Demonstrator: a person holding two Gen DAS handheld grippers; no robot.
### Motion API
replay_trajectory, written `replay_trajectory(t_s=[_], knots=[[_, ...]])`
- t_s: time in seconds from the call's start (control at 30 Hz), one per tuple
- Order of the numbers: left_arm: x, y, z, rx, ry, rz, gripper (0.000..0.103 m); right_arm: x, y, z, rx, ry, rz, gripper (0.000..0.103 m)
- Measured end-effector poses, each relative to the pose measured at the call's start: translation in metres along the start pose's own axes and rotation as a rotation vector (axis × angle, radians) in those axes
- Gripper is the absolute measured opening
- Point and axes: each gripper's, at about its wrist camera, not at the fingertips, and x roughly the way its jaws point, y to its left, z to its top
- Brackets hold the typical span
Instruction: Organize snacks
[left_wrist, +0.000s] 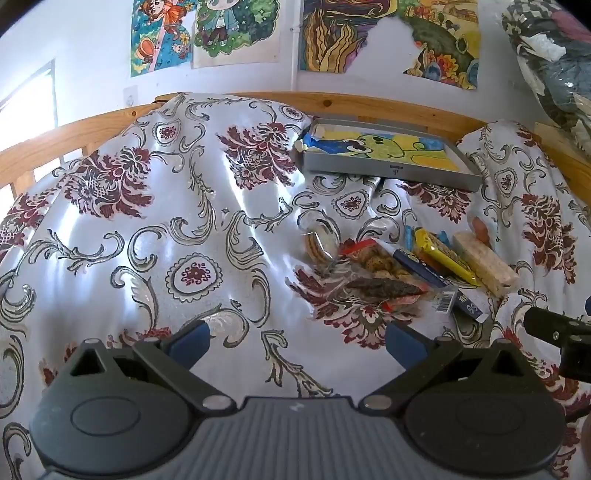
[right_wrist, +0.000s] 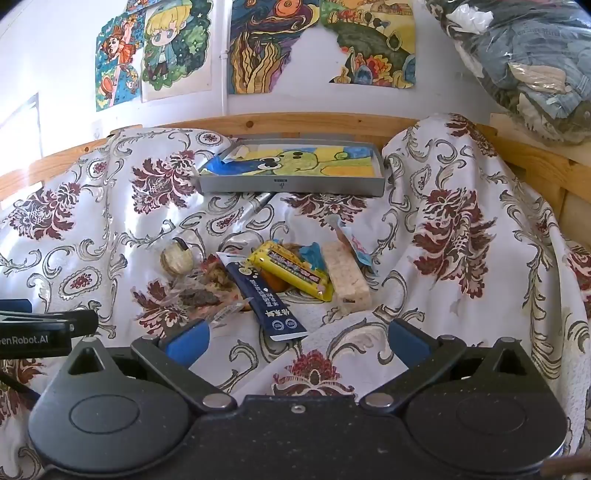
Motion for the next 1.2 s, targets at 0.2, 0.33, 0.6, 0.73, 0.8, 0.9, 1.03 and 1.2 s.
replay_trajectory(t_s=[0.2,0.33,0.6,0.73,0.8,0.9,1.03,1.2], knots=[[-0.0012,-0.002,-0.0017,-0.005,0.002,0.001,0.103,0.0,-0.0021,0.0019,0.0,-0.001,-0.002,0.102],[-0.0016,-0.0012,-0.0026,-0.006,0.002,-0.002,0.103,0.0011,0.001,-0.0003,0.0,-0.001,-0.002,0.102],[-0.0014,-0.0016,-0.0035,-0.008,0.002,-0.004,0.103,0.0007,0.0004,0.0002,0.0,-0.001,-0.001,0.102],[-0.0013,-0.0018,-0.0035,-0.008,0.002,-0.004,0.103,0.0009,0.0005,0.0001,0.0,-0.001,-0.001,0.102],[-0.0013,-0.0016,-0.0033,-0.007,0.003,-0.005,0.103,0.001,0.0004,0.0,0.0,-0.001,-0.001,0.102],[-0.0013,-0.0017,-0.0036,-0.008,0.004,-0.005,0.103,0.0011,0.0005,0.0,0.0,-0.001,-0.002,0.102],[-0.0015,-0.0024,-0.0048,-0.008,0.004,-0.006,0.103,0.0024,0.0003,-0.0008,0.0,-0.002,-0.001,0.102],[0.0002,-0.0035,-0.0051,-0.01,0.008,-0.01,0.103,0.0026,-0.0007,0.0,0.003,-0.001,0.001,0.102]])
